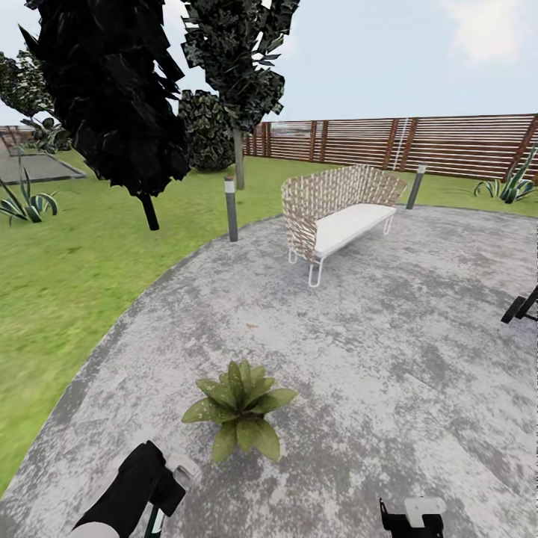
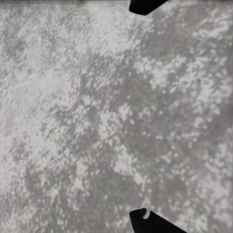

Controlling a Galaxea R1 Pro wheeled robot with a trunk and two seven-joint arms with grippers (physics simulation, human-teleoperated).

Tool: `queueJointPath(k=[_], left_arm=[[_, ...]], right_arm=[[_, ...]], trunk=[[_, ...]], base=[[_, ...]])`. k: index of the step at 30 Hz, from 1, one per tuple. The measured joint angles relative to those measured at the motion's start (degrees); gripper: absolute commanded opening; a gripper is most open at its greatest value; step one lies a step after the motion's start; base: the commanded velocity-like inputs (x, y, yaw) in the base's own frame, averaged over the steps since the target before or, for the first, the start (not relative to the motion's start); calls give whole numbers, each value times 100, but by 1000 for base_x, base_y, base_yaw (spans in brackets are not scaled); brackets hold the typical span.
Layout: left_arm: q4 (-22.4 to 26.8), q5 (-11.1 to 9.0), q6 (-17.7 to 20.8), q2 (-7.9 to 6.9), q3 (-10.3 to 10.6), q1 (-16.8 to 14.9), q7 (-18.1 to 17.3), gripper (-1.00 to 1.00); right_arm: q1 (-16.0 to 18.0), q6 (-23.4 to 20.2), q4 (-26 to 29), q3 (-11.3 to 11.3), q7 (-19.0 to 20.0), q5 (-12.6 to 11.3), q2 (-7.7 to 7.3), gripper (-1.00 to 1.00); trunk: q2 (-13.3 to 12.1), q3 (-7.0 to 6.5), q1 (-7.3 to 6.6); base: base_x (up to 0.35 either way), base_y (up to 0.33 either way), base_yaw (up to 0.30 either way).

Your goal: Pick up the pesticide atomizer in the garden and spray insectifuge to fully cover both potted plants in the garden.

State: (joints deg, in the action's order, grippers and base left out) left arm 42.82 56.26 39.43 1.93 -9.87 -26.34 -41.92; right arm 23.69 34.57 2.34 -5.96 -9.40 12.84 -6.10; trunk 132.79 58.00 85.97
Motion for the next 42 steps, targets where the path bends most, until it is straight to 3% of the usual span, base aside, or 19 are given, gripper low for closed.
queueJointPath(k=[13,16,18,21,24,31,37,42], left_arm=[[-121,19,-4,-4,7,2,60,-100],[-143,-11,13,4,-3,1,414,-100],[-148,-172,30,138,-6,2,721,-100],[-157,-236,18,333,-9,1,1185,-100],[-155,-249,13,394,-10,0,1382,-100],[-149,-264,14,365,-29,1,1339,-100],[-150,-646,-5,281,-7,0,1070,-100],[-153,-666,-21,286,43,0,1104,-100]], right_arm=[[1,-2,-1,-2,2,-1,4,100],[1,-2,-1,-2,4,-1,4,100],[1,-2,-1,-2,4,-1,4,100],[0,-2,0,-1,7,0,8,100],[0,-2,0,-1,3,-1,5,100],[1,-2,-1,-2,2,-1,7,100],[0,0,0,0,0,0,11,100],[0,0,0,-1,0,0,5,100]], trunk=[[0,0,0],[0,0,0],[0,0,0],[0,0,0],[0,0,0],[0,0,0],[0,0,-1],[0,0,-1]], base=[[0,-13,237],[0,0,273],[0,0,249],[0,0,117],[0,0,16],[0,0,66],[58,-116,169],[104,-251,10]])
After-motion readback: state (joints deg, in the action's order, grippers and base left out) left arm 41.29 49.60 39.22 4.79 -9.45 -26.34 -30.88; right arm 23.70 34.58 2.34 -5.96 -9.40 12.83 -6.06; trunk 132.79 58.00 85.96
